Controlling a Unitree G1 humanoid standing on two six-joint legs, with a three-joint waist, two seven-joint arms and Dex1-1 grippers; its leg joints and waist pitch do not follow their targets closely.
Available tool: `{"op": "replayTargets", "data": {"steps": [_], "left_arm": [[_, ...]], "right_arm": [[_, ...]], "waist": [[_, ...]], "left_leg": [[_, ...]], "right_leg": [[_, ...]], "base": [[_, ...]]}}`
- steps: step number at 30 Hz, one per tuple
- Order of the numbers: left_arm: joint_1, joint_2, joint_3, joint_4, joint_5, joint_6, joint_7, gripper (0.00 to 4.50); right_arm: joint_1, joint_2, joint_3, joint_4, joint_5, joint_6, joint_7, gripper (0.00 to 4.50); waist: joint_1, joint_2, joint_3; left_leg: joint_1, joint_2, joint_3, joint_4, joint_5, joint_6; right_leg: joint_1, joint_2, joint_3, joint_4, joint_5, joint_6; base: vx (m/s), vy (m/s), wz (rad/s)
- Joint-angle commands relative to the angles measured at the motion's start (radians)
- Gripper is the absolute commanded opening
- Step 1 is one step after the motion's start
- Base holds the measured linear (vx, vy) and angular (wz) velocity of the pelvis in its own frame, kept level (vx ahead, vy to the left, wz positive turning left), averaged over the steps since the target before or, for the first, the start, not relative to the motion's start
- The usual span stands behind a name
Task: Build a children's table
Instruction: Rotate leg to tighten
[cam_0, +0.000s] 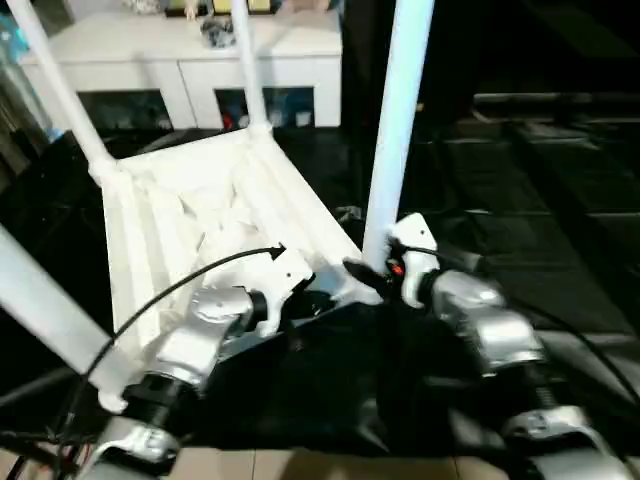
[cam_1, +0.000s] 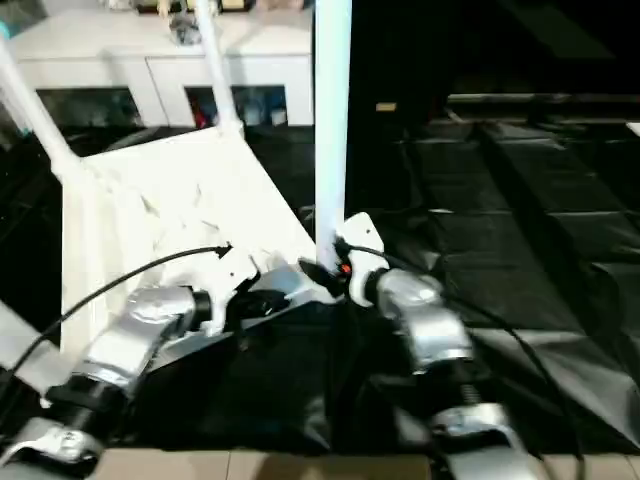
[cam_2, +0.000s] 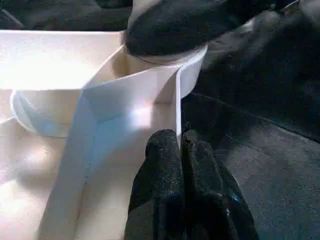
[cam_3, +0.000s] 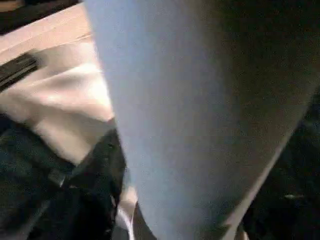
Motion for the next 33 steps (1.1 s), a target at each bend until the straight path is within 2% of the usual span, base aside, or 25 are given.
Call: {"op": "replayTargets", "data": {"steps": [1,3,5,8,9,10,12,13,14,22,27,28,29,30,31,33], "left_arm": [[-0.003,-0.030,-0.059,-0.053,-0.067,-0.041,-0.081,0.00],[-0.002,-0.001,-0.052,-0.056,-0.078,-0.043,-0.129,0.00],[-0.001,0.037,-0.048,-0.062,-0.086,-0.039,-0.192,0.00],[-0.001,0.064,-0.048,-0.067,-0.093,-0.035,-0.235,0.00],[-0.002,0.071,-0.048,-0.068,-0.096,-0.034,-0.245,0.00],[-0.005,0.081,-0.048,-0.068,-0.101,-0.032,-0.261,0.00],[-0.008,0.094,-0.049,-0.067,-0.106,-0.029,-0.281,0.00],[-0.010,0.100,-0.050,-0.066,-0.108,-0.030,-0.289,0.00],[-0.012,0.104,-0.050,-0.065,-0.109,-0.032,-0.293,0.00],[-0.022,0.108,-0.044,-0.056,-0.111,-0.034,-0.309,0.00],[-0.016,0.092,-0.032,-0.052,-0.117,-0.036,-0.268,0.00],[-0.015,0.081,-0.024,-0.049,-0.114,-0.037,-0.237,0.00],[-0.015,0.062,-0.013,-0.042,-0.107,-0.039,-0.191,0.00],[-0.016,0.060,-0.012,-0.041,-0.106,-0.040,-0.187,0.00],[-0.015,0.050,-0.008,-0.038,-0.102,-0.040,-0.165,0.00],[-0.013,0.026,-0.009,-0.034,-0.086,-0.029,-0.114,0.00]], "right_arm": [[0.033,0.007,0.134,-0.021,0.024,0.046,0.161,3.17],[0.045,-0.065,0.157,-0.066,0.032,0.030,0.282,3.17],[0.046,-0.124,0.168,-0.092,0.044,0.022,0.381,3.17],[0.040,-0.157,0.174,-0.104,0.050,0.029,0.441,3.17],[0.038,-0.165,0.178,-0.109,0.052,0.033,0.453,2.94],[0.036,-0.178,0.187,-0.116,0.053,0.034,0.474,2.87],[0.035,-0.191,0.195,-0.126,0.052,0.036,0.498,2.82],[0.034,-0.198,0.201,-0.132,0.053,0.039,0.510,2.68],[0.034,-0.202,0.205,-0.136,0.055,0.042,0.517,2.54],[0.049,-0.203,0.226,-0.167,0.055,0.038,0.537,2.18],[0.074,-0.179,0.214,-0.174,0.055,0.049,0.479,2.09],[0.080,-0.155,0.198,-0.156,0.042,0.050,0.414,2.09],[0.083,-0.116,0.174,-0.117,0.016,0.039,0.312,2.08],[0.083,-0.113,0.173,-0.114,0.014,0.037,0.303,2.08],[0.082,-0.090,0.158,-0.085,-0.005,0.027,0.234,2.06],[0.078,-0.036,0.122,-0.037,-0.017,0.048,0.108,2.01]], "waist": [[0.009,-0.012,-0.049],[0.022,-0.014,-0.050],[0.036,-0.012,-0.049],[0.043,-0.012,-0.045],[0.048,-0.011,-0.043],[0.049,-0.014,-0.041],[0.050,-0.013,-0.039],[0.049,-0.017,-0.039],[0.049,-0.015,-0.039],[0.049,-0.018,-0.043],[0.050,-0.018,-0.042],[0.050,-0.013,-0.041],[0.045,-0.014,-0.036],[0.045,-0.014,-0.036],[0.040,-0.015,-0.033],[0.032,-0.014,-0.027]], "left_leg": [[-0.015,0.015,0.001,-0.047,-0.076,0.114],[-0.010,0.016,0.003,-0.042,-0.061,0.136],[-0.008,0.020,0.005,-0.043,-0.067,0.146],[-0.006,0.026,0.005,-0.047,-0.095,0.132],[-0.002,0.027,0.005,-0.049,-0.115,0.118],[-0.001,0.028,0.004,-0.052,-0.137,0.102],[0.002,0.028,0.004,-0.055,-0.166,0.080],[0.000,0.027,0.004,-0.057,-0.171,0.073],[-0.001,0.027,0.003,-0.057,-0.171,0.070],[-0.005,0.023,0.004,-0.051,-0.118,0.084],[-0.005,0.024,0.003,-0.051,-0.121,0.083],[-0.004,0.024,0.003,-0.052,-0.130,0.078],[-0.006,0.023,0.004,-0.056,-0.159,0.063],[-0.006,0.023,0.004,-0.056,-0.159,0.063],[-0.002,0.020,0.001,-0.061,-0.210,0.033],[-0.002,0.021,-0.002,-0.068,-0.248,0.012]], "right_leg": [[0.054,-0.043,0.038,-0.058,0.091,-0.271],[0.055,-0.042,0.035,-0.056,0.103,-0.278],[0.050,-0.043,0.033,-0.057,0.065,-0.278],[0.047,-0.045,0.034,-0.060,0.005,-0.277],[0.045,-0.045,0.035,-0.063,-0.027,-0.275],[0.044,-0.044,0.037,-0.064,-0.051,-0.273],[0.043,-0.044,0.038,-0.066,-0.082,-0.266],[0.045,-0.043,0.038,-0.066,-0.085,-0.262],[0.045,-0.045,0.039,-0.065,-0.083,-0.260],[0.048,-0.046,0.039,-0.060,-0.024,-0.260],[0.048,-0.045,0.038,-0.061,-0.029,-0.259],[0.047,-0.046,0.038,-0.062,-0.043,-0.257],[0.044,-0.046,0.038,-0.068,-0.089,-0.250],[0.044,-0.046,0.038,-0.068,-0.089,-0.250],[0.043,-0.049,0.038,-0.079,-0.205,-0.221],[0.041,-0.050,0.039,-0.086,-0.290,-0.197]], "base": [[0.058,-0.010,0.01],[0.000,0.000,0.00],[0.000,0.000,0.00],[0.000,0.000,0.00],[0.000,0.000,0.00],[0.000,0.000,0.00],[0.000,0.000,0.00],[0.000,0.000,0.00],[0.000,0.000,0.00],[0.000,0.000,0.00],[0.000,0.000,0.00],[0.000,0.000,0.00],[0.000,0.000,0.00],[0.000,0.000,0.00],[0.000,0.000,0.00],[0.000,0.000,0.00]]}}
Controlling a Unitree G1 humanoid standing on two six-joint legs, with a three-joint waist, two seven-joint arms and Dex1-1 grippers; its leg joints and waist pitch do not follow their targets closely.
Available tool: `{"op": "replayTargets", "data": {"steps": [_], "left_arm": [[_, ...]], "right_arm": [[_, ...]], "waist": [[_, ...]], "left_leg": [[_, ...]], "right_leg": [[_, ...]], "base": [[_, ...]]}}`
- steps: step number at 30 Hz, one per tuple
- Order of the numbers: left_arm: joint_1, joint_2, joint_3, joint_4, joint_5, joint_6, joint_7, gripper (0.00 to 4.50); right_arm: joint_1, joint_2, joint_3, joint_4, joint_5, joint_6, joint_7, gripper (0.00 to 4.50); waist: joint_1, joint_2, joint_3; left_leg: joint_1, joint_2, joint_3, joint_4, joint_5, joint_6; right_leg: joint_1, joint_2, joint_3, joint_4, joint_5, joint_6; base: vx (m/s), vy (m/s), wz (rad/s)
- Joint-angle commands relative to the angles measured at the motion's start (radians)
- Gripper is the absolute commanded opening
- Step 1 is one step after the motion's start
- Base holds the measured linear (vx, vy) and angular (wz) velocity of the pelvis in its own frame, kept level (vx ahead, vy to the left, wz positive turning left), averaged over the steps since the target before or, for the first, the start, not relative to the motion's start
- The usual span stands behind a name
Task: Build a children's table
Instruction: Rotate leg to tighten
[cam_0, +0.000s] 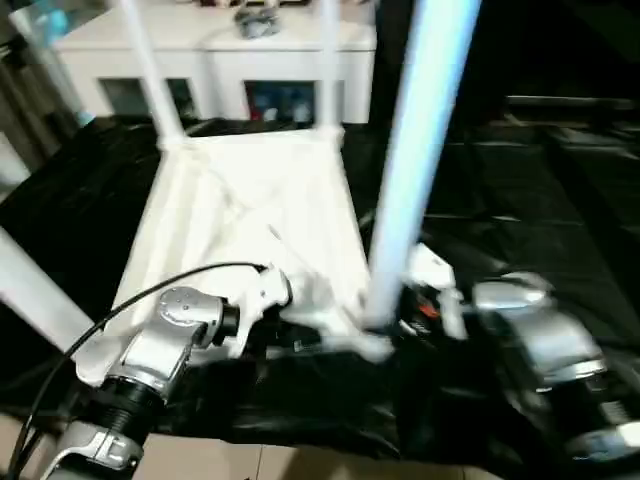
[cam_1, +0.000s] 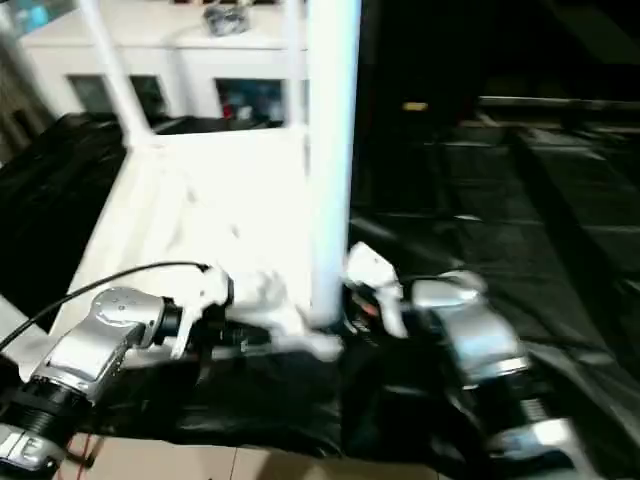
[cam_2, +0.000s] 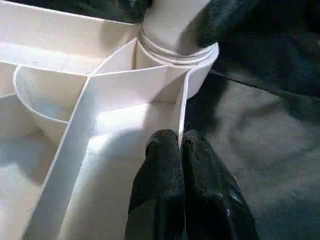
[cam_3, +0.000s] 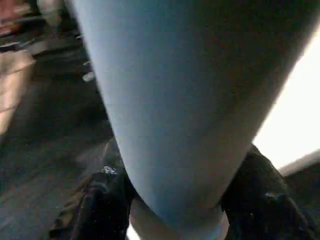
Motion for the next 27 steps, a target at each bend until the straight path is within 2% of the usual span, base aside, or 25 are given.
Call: {"op": "replayTargets", "data": {"steps": [1,2,4,5,6,8,12,14,16,17,18,20,22,25,26,27], "left_arm": [[-0.030,-0.071,-0.007,-0.035,-0.023,-0.006,0.060,0.00],[-0.033,-0.098,-0.011,-0.024,-0.006,0.003,0.110,0.00],[-0.035,-0.124,-0.012,-0.017,0.002,0.013,0.148,0.00],[-0.038,-0.147,-0.013,-0.013,0.007,0.021,0.179,0.00],[-0.038,-0.147,-0.013,-0.013,0.007,0.021,0.179,0.00],[-0.053,-0.208,-0.021,0.005,0.023,0.031,0.264,0.00],[-0.057,-0.226,-0.026,0.006,0.030,0.033,0.279,0.00],[-0.055,-0.225,-0.030,-0.001,0.028,0.028,0.261,0.00],[-0.052,-0.218,-0.030,-0.011,0.024,0.030,0.243,0.00],[-0.047,-0.208,-0.030,-0.019,0.019,0.028,0.226,0.00],[-0.044,-0.195,-0.031,-0.026,0.015,0.029,0.207,0.00],[-0.036,-0.166,-0.036,-0.037,0.009,0.023,0.167,0.00],[-0.031,-0.146,-0.040,-0.043,0.004,0.020,0.138,0.00],[-0.027,-0.118,-0.040,-0.050,-0.006,0.012,0.092,0.00],[-0.026,-0.094,-0.037,-0.057,-0.019,0.004,0.045,0.00],[-0.025,-0.082,-0.037,-0.061,-0.025,0.004,0.020,0.00]], "right_arm": [[0.020,0.079,0.040,0.088,-0.028,0.059,-0.133,2.01],[0.018,0.127,0.016,0.116,-0.022,0.080,-0.208,1.99],[0.015,0.161,0.009,0.135,-0.026,0.092,-0.261,1.98],[0.011,0.189,0.005,0.151,-0.034,0.098,-0.311,1.98],[0.011,0.189,0.005,0.151,-0.034,0.098,-0.311,1.98],[-0.019,0.268,0.004,0.207,-0.067,0.091,-0.421,1.98],[-0.034,0.296,-0.004,0.222,-0.059,0.070,-0.424,1.98],[-0.050,0.305,-0.031,0.217,-0.030,0.080,-0.408,2.67],[-0.054,0.300,-0.040,0.210,-0.017,0.090,-0.392,2.69],[-0.052,0.289,-0.038,0.198,-0.012,0.092,-0.376,2.89],[-0.049,0.272,-0.032,0.184,-0.009,0.090,-0.351,2.89],[-0.039,0.229,-0.015,0.153,-0.006,0.093,-0.268,3.12],[-0.027,0.189,0.008,0.123,0.000,0.083,-0.185,3.12],[0.003,0.108,0.055,0.057,0.012,0.057,-0.031,3.12],[0.021,0.034,0.089,0.011,0.023,0.045,0.086,3.12],[0.025,0.002,0.101,-0.003,0.027,0.046,0.133,3.12]], "waist": [[-0.007,-0.008,-0.031],[-0.018,-0.007,-0.032],[-0.024,-0.007,-0.034],[-0.035,-0.009,-0.032],[-0.035,-0.009,-0.032],[-0.037,-0.005,-0.033],[-0.043,-0.004,-0.032],[-0.044,-0.004,-0.033],[-0.045,-0.002,-0.034],[-0.041,-0.003,-0.038],[-0.040,-0.004,-0.038],[-0.036,-0.002,-0.045],[-0.029,-0.004,-0.048],[-0.018,-0.004,-0.050],[-0.008,-0.005,-0.050],[-0.002,-0.005,-0.052]], "left_leg": [[-0.003,0.019,-0.007,-0.080,-0.267,0.003],[-0.011,0.017,-0.011,-0.084,-0.266,-0.004],[-0.011,0.017,-0.014,-0.085,-0.270,-0.007],[-0.005,0.015,-0.010,-0.082,-0.285,-0.001],[-0.005,0.015,-0.010,-0.082,-0.285,-0.001],[-0.005,0.015,-0.009,-0.081,-0.284,0.009],[-0.007,0.014,-0.012,-0.083,-0.312,0.007],[-0.005,0.016,-0.012,-0.084,-0.319,0.010],[-0.006,0.017,-0.012,-0.085,-0.315,0.014],[-0.005,0.017,-0.009,-0.081,-0.289,0.021],[-0.008,0.016,-0.009,-0.081,-0.273,0.027],[-0.010,0.016,-0.006,-0.073,-0.206,0.051],[-0.012,0.014,-0.003,-0.068,-0.153,0.073],[-0.011,0.014,-0.001,-0.062,-0.100,0.102],[-0.011,0.014,0.001,-0.058,-0.082,0.121],[-0.010,0.016,0.002,-0.056,-0.076,0.127]], "right_leg": [[0.036,-0.048,0.039,-0.096,-0.329,-0.180],[0.043,-0.047,0.037,-0.095,-0.333,-0.166],[0.042,-0.046,0.035,-0.096,-0.326,-0.160],[0.033,-0.044,0.038,-0.100,-0.320,-0.169],[0.033,-0.044,0.038,-0.100,-0.320,-0.169],[0.030,-0.046,0.039,-0.103,-0.343,-0.165],[0.030,-0.046,0.038,-0.106,-0.373,-0.153],[0.028,-0.044,0.039,-0.106,-0.353,-0.156],[0.029,-0.045,0.040,-0.103,-0.327,-0.167],[0.030,-0.045,0.041,-0.099,-0.274,-0.183],[0.033,-0.045,0.041,-0.098,-0.253,-0.187],[0.040,-0.044,0.041,-0.087,-0.142,-0.213],[0.045,-0.044,0.040,-0.080,-0.064,-0.232],[0.051,-0.043,0.038,-0.073,0.015,-0.253],[0.051,-0.042,0.036,-0.070,0.045,-0.261],[0.052,-0.041,0.035,-0.068,0.052,-0.261]], "base": [[0.000,0.000,0.00],[0.000,0.000,0.00],[0.000,0.000,0.00],[0.000,0.000,0.00],[0.000,0.000,0.00],[0.000,0.000,0.00],[0.000,0.000,0.00],[0.000,0.000,0.00],[0.000,0.000,0.00],[0.000,0.000,0.00],[0.000,0.000,0.00],[0.000,0.000,0.00],[0.000,0.000,0.00],[0.000,0.000,0.00],[0.000,0.000,0.00],[0.000,0.000,0.00]]}}
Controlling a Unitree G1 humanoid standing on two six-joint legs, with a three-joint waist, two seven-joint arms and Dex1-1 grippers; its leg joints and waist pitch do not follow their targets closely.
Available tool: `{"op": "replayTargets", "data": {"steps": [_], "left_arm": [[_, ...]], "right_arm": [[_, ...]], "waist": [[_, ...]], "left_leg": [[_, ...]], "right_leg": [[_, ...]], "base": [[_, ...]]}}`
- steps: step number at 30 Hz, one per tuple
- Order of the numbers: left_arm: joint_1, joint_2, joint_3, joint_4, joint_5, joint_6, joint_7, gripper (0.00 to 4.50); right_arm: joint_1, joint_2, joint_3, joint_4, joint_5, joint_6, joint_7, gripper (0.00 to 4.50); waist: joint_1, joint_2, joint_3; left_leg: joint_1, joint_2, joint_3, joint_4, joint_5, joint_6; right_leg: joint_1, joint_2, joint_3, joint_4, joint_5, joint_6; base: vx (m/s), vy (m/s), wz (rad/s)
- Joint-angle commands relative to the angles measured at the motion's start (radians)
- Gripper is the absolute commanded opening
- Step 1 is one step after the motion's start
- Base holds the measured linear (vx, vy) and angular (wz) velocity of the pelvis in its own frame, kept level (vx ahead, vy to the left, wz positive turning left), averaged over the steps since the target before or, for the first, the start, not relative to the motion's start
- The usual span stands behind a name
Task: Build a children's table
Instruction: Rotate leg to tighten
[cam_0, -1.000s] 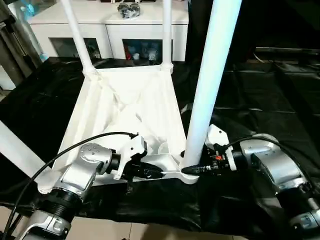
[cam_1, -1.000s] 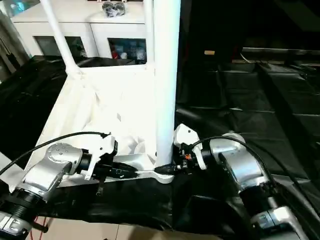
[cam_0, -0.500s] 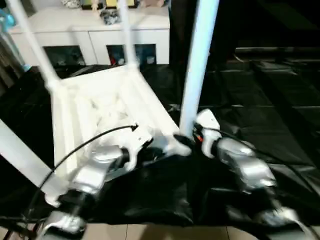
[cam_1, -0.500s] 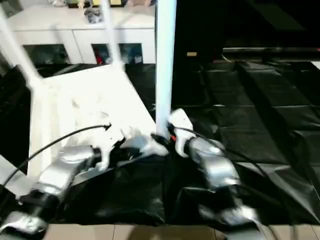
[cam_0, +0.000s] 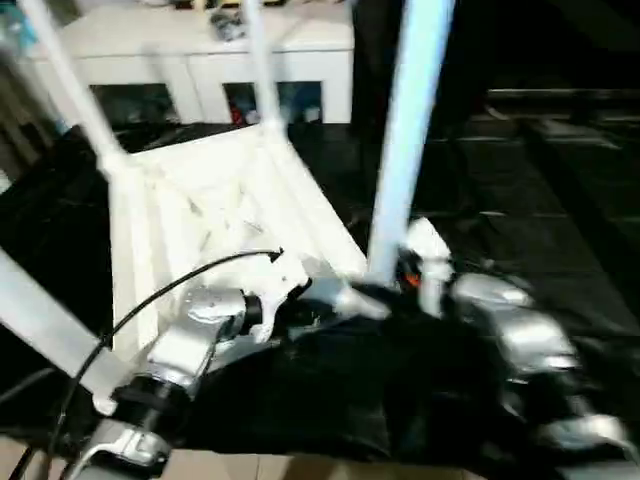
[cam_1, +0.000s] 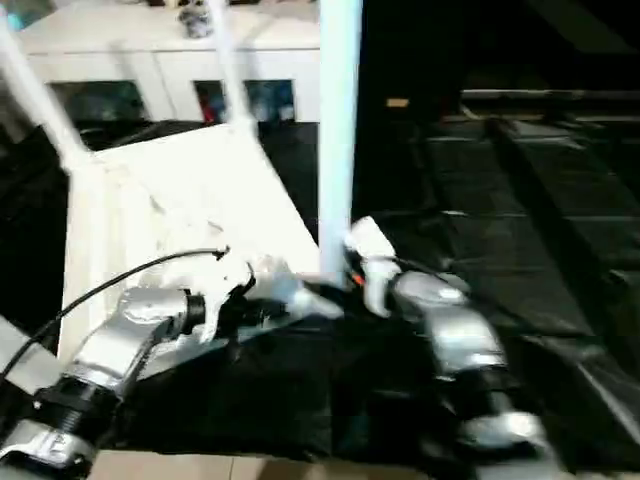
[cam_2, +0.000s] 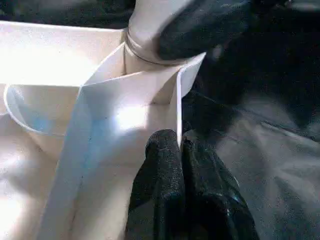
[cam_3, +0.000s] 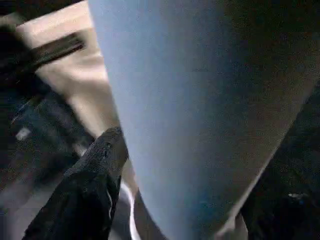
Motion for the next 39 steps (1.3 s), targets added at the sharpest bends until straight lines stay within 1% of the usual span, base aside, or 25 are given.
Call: {"op": "replayTargets", "data": {"steps": [1,2,3,4,5,6,8,9,11,13,16,22,23,25,28,29,31,32,33,34,35,36,37,38,39], "left_arm": [[-0.013,-0.018,-0.031,-0.042,-0.044,-0.035,-0.049,0.00],[-0.012,-0.002,-0.031,-0.048,-0.051,-0.032,-0.080,0.00],[-0.012,-0.002,-0.031,-0.048,-0.051,-0.032,-0.080,0.00],[-0.012,0.005,-0.031,-0.049,-0.053,-0.032,-0.095,0.00],[-0.014,0.025,-0.033,-0.050,-0.057,-0.034,-0.128,0.00],[-0.014,0.034,-0.034,-0.050,-0.059,-0.035,-0.144,0.00],[-0.014,0.045,-0.037,-0.053,-0.064,-0.031,-0.162,0.00],[-0.017,0.063,-0.044,-0.051,-0.063,-0.030,-0.183,0.00],[-0.017,0.069,-0.043,-0.051,-0.066,-0.029,-0.190,0.00],[-0.017,0.070,-0.042,-0.051,-0.069,-0.028,-0.191,0.00],[-0.015,0.070,-0.040,-0.052,-0.072,-0.029,-0.191,0.00],[-0.008,0.063,-0.035,-0.050,-0.074,-0.033,-0.176,0.00],[-0.005,0.055,-0.029,-0.051,-0.073,-0.031,-0.156,0.00],[-0.006,0.037,-0.019,-0.046,-0.069,-0.028,-0.117,0.00],[-0.008,0.022,-0.015,-0.039,-0.057,-0.027,-0.076,0.00],[-0.011,0.012,-0.012,-0.032,-0.047,-0.024,-0.048,0.00],[-0.023,-0.042,0.002,-0.004,-0.029,-0.009,0.053,0.00],[-0.030,-0.076,0.008,0.005,-0.026,0.006,0.099,0.00],[-0.031,-0.084,0.008,0.005,-0.027,0.012,0.107,0.00],[-0.036,-0.099,0.006,0.010,-0.021,0.019,0.128,0.00],[-0.039,-0.109,0.003,0.014,-0.017,0.024,0.143,0.00],[-0.041,-0.114,0.002,0.016,-0.014,0.026,0.151,0.00],[-0.047,-0.131,-0.003,0.025,-0.006,0.027,0.173,0.00],[-0.050,-0.142,-0.006,0.030,-0.001,0.026,0.188,0.00],[-0.055,-0.158,-0.013,0.035,0.004,0.026,0.203,0.00]], "right_arm": [[0.039,0.010,0.141,-0.020,0.022,0.022,0.161,3.12],[0.041,-0.027,0.154,-0.034,0.024,0.024,0.213,3.12],[0.041,-0.027,0.154,-0.034,0.024,0.024,0.213,3.12],[0.040,-0.040,0.158,-0.037,0.023,0.021,0.232,3.12],[0.037,-0.069,0.166,-0.040,0.015,0.018,0.278,3.12],[0.034,-0.081,0.169,-0.043,0.012,0.017,0.297,3.12],[0.033,-0.094,0.173,-0.048,0.011,0.020,0.314,3.12],[0.025,-0.099,0.175,-0.053,0.019,0.038,0.327,2.98],[0.023,-0.100,0.180,-0.061,0.025,0.048,0.333,2.88],[0.024,-0.101,0.185,-0.066,0.027,0.050,0.338,2.78],[0.033,-0.097,0.199,-0.084,0.029,0.055,0.343,2.46],[0.060,-0.084,0.203,-0.105,0.033,0.067,0.337,2.19],[0.071,-0.073,0.194,-0.101,0.036,0.071,0.315,2.16],[0.083,-0.045,0.172,-0.084,0.039,0.066,0.260,2.13],[0.087,-0.005,0.143,-0.052,0.033,0.062,0.180,2.11],[0.084,0.016,0.131,-0.027,0.016,0.054,0.122,2.10],[0.063,0.113,0.069,0.066,-0.010,0.062,-0.087,2.09],[0.052,0.170,0.034,0.108,-0.012,0.081,-0.188,2.08],[0.049,0.183,0.027,0.114,-0.009,0.091,-0.205,2.07],[0.044,0.204,0.027,0.130,-0.014,0.087,-0.234,2.06],[0.041,0.219,0.027,0.140,-0.018,0.083,-0.253,2.06],[0.040,0.226,0.028,0.145,-0.022,0.078,-0.264,2.05],[0.030,0.251,0.032,0.160,-0.030,0.083,-0.291,2.04],[0.024,0.267,0.034,0.170,-0.035,0.088,-0.309,2.04],[0.009,0.292,0.041,0.185,-0.044,0.090,-0.332,2.04]], "waist": [[0.005,-0.014,-0.047],[0.010,-0.011,-0.045],[0.012,-0.013,-0.045],[0.015,-0.012,-0.042],[0.016,-0.013,-0.042],[0.019,-0.013,-0.041],[0.020,-0.011,-0.040],[0.019,-0.012,-0.040],[0.018,-0.013,-0.042],[0.019,-0.013,-0.044],[0.020,-0.013,-0.046],[0.022,-0.013,-0.044],[0.021,-0.010,-0.043],[0.020,-0.012,-0.040],[0.017,-0.013,-0.036],[0.013,-0.009,-0.033],[0.006,-0.010,-0.029],[-0.014,-0.010,-0.027],[-0.019,-0.009,-0.027],[-0.029,-0.011,-0.028],[-0.033,-0.011,-0.027],[-0.038,-0.012,-0.027],[-0.037,-0.007,-0.026],[-0.039,-0.010,-0.026],[-0.039,-0.010,-0.026]], "left_leg": [[-0.006,0.019,0.005,-0.044,-0.079,0.127],[-0.004,0.022,0.006,-0.045,-0.091,0.130],[-0.005,0.023,0.005,-0.046,-0.098,0.125],[-0.005,0.024,0.005,-0.050,-0.117,0.115],[-0.004,0.024,0.005,-0.050,-0.127,0.108],[-0.001,0.026,0.004,-0.053,-0.145,0.096],[0.000,0.026,0.003,-0.055,-0.159,0.081],[-0.001,0.026,0.003,-0.055,-0.159,0.076],[-0.002,0.024,0.002,-0.054,-0.149,0.075],[-0.002,0.024,0.002,-0.051,-0.124,0.080],[-0.004,0.022,0.002,-0.049,-0.104,0.086],[-0.003,0.023,0.002,-0.051,-0.126,0.079],[-0.003,0.023,0.001,-0.052,-0.134,0.073],[-0.002,0.024,0.001,-0.055,-0.151,0.066],[-0.002,0.023,0.001,-0.060,-0.191,0.049],[-0.001,0.022,-0.001,-0.064,-0.218,0.034],[0.002,0.020,0.001,-0.066,-0.243,0.017],[-0.007,0.015,-0.011,-0.073,-0.276,-0.016],[-0.007,0.016,-0.013,-0.075,-0.285,-0.022],[-0.010,0.015,-0.017,-0.077,-0.300,-0.022],[-0.006,0.015,-0.016,-0.075,-0.310,-0.021],[0.001,0.014,-0.014,-0.072,-0.330,-0.012],[0.003,0.013,-0.012,-0.071,-0.337,-0.007],[-0.001,0.010,-0.012,-0.071,-0.335,0.003],[-0.001,0.011,-0.012,-0.071,-0.332,0.003]], "right_leg": [[0.052,-0.040,0.039,-0.062,0.057,-0.267],[0.048,-0.042,0.039,-0.062,0.041,-0.273],[0.050,-0.040,0.037,-0.062,0.020,-0.271],[0.048,-0.043,0.038,-0.066,-0.018,-0.269],[0.048,-0.043,0.038,-0.067,-0.039,-0.265],[0.047,-0.042,0.039,-0.069,-0.068,-0.260],[0.047,-0.043,0.040,-0.069,-0.081,-0.258],[0.047,-0.042,0.041,-0.068,-0.075,-0.258],[0.049,-0.041,0.041,-0.066,-0.054,-0.260],[0.050,-0.041,0.041,-0.062,-0.012,-0.267],[0.052,-0.041,0.040,-0.059,0.020,-0.271],[0.051,-0.043,0.040,-0.063,-0.029,-0.261],[0.051,-0.043,0.040,-0.065,-0.044,-0.258],[0.050,-0.043,0.040,-0.068,-0.069,-0.252],[0.049,-0.044,0.040,-0.077,-0.147,-0.235],[0.047,-0.047,0.041,-0.083,-0.222,-0.217],[0.039,-0.045,0.041,-0.091,-0.274,-0.204],[0.048,-0.049,0.034,-0.094,-0.382,-0.164],[0.047,-0.048,0.033,-0.096,-0.398,-0.153],[0.047,-0.046,0.032,-0.098,-0.406,-0.136],[0.042,-0.046,0.033,-0.101,-0.407,-0.136],[0.036,-0.045,0.035,-0.106,-0.413,-0.138],[0.033,-0.045,0.037,-0.107,-0.417,-0.139],[0.034,-0.045,0.037,-0.110,-0.436,-0.136],[0.033,-0.045,0.037,-0.110,-0.437,-0.135]], "base": [[0.000,0.000,0.00],[0.000,0.000,0.00],[0.000,0.000,0.00],[0.000,0.000,0.00],[0.000,0.000,0.00],[0.000,0.000,0.00],[0.000,0.000,0.00],[0.000,0.000,0.00],[0.000,0.000,0.00],[0.000,0.000,0.00],[0.000,0.000,0.00],[0.000,0.000,0.00],[0.000,0.000,0.00],[0.000,0.000,0.00],[0.000,0.000,0.00],[0.000,0.000,0.00],[0.000,0.000,0.00],[0.000,0.000,0.00],[0.000,0.000,0.00],[0.000,0.000,0.00],[0.000,0.000,0.00],[0.000,0.000,0.00],[0.000,0.000,0.00],[0.000,0.000,0.00],[0.000,0.000,0.00]]}}
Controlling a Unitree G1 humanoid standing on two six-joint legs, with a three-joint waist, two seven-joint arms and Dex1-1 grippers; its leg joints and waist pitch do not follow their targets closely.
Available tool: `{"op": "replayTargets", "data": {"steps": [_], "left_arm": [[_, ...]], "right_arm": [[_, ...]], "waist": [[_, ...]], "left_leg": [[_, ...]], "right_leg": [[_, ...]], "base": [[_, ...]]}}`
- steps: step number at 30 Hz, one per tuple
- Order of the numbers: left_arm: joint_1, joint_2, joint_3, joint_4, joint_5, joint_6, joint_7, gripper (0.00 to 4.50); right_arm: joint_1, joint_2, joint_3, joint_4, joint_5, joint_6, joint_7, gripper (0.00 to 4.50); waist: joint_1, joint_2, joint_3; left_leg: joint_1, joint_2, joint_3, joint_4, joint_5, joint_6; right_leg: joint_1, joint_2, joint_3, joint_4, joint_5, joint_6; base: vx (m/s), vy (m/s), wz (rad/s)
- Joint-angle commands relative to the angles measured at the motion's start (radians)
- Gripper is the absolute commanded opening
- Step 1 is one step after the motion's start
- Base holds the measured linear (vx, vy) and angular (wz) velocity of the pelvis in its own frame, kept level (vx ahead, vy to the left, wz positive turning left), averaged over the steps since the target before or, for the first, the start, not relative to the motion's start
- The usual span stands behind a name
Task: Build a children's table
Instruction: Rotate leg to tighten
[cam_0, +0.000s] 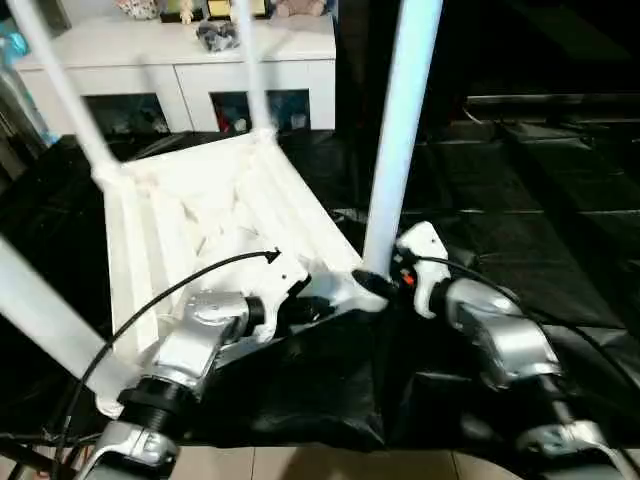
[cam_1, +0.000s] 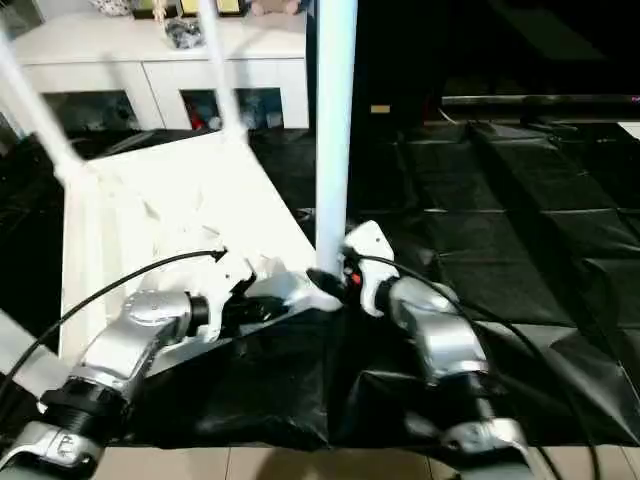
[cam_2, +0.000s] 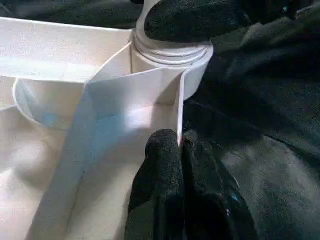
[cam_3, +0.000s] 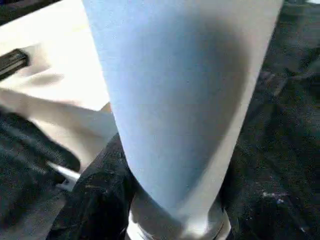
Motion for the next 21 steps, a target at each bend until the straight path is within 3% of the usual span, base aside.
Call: {"op": "replayTargets", "data": {"steps": [1,4,5,8,11,13,14,16,18,21], "left_arm": [[-0.050,-0.099,-0.054,-0.011,-0.020,-0.020,0.027,0.00],[-0.051,-0.109,-0.062,-0.012,-0.001,-0.032,0.029,0.00],[-0.050,-0.108,-0.062,-0.014,-0.001,-0.034,0.024,0.00],[-0.033,-0.082,-0.066,-0.045,-0.025,-0.045,-0.028,0.00],[-0.025,-0.062,-0.069,-0.062,-0.039,-0.045,-0.064,0.00],[-0.014,-0.022,-0.078,-0.080,-0.052,-0.059,-0.125,0.00],[-0.009,-0.009,-0.078,-0.087,-0.057,-0.061,-0.150,0.00],[-0.002,0.015,-0.076,-0.101,-0.072,-0.062,-0.198,0.00],[0.004,0.036,-0.072,-0.116,-0.087,-0.051,-0.235,0.00],[0.005,0.062,-0.067,-0.120,-0.094,-0.049,-0.276,0.00]], "right_arm": [[0.018,0.120,0.122,0.096,-0.003,0.067,0.012,2.04],[-0.007,0.149,0.116,0.127,-0.029,0.010,-0.006,2.04],[-0.011,0.147,0.111,0.128,-0.022,0.004,0.008,2.58],[-0.006,0.116,0.103,0.089,0.015,0.032,0.070,2.73],[0.001,0.084,0.111,0.060,0.027,0.045,0.118,3.05],[0.018,0.010,0.140,-0.002,0.037,0.056,0.228,3.14],[0.023,-0.021,0.154,-0.020,0.027,0.046,0.268,3.28],[0.036,-0.082,0.178,-0.053,0.020,0.009,0.354,3.28],[0.051,-0.132,0.197,-0.087,0.026,-0.046,0.436,3.28],[0.061,-0.198,0.221,-0.126,0.056,-0.022,0.554,3.28]], "waist": [[0.001,-0.009,-0.024],[-0.005,-0.006,-0.024],[-0.005,-0.009,-0.024],[-0.006,-0.009,-0.025],[-0.001,-0.008,-0.032],[0.011,-0.006,-0.041],[0.014,-0.005,-0.046],[0.023,-0.007,-0.050],[0.029,-0.006,-0.050],[0.050,-0.004,-0.048]], "left_leg": [[-0.014,0.010,-0.011,-0.079,-0.332,0.008],[-0.011,0.012,-0.012,-0.079,-0.349,0.008],[-0.012,0.013,-0.012,-0.079,-0.349,0.013],[-0.014,0.014,-0.011,-0.081,-0.346,0.020],[-0.016,0.017,-0.009,-0.078,-0.300,0.032],[-0.015,0.018,-0.003,-0.067,-0.211,0.062],[-0.022,0.018,-0.002,-0.061,-0.135,0.083],[-0.024,0.015,0.000,-0.051,-0.063,0.118],[-0.022,0.016,0.003,-0.047,-0.045,0.139],[-0.016,0.022,0.006,-0.046,-0.055,0.158]], "right_leg": [[0.028,-0.044,0.034,-0.111,-0.448,-0.135],[0.022,-0.046,0.034,-0.114,-0.459,-0.132],[0.023,-0.045,0.035,-0.112,-0.447,-0.135],[0.024,-0.044,0.037,-0.110,-0.416,-0.145],[0.030,-0.044,0.040,-0.100,-0.311,-0.178],[0.037,-0.041,0.040,-0.085,-0.141,-0.220],[0.043,-0.040,0.040,-0.072,-0.019,-0.247],[0.048,-0.039,0.036,-0.059,0.107,-0.275],[0.046,-0.039,0.035,-0.057,0.141,-0.285],[0.042,-0.039,0.034,-0.058,0.098,-0.292]], "base": [[0.000,0.000,0.00],[0.000,0.000,0.00],[0.000,0.000,0.00],[0.000,0.000,0.00],[0.000,0.000,0.00],[0.052,-0.003,0.06],[0.063,-0.003,0.04],[0.062,0.000,0.01],[0.025,0.000,0.01],[0.000,0.000,0.00]]}}
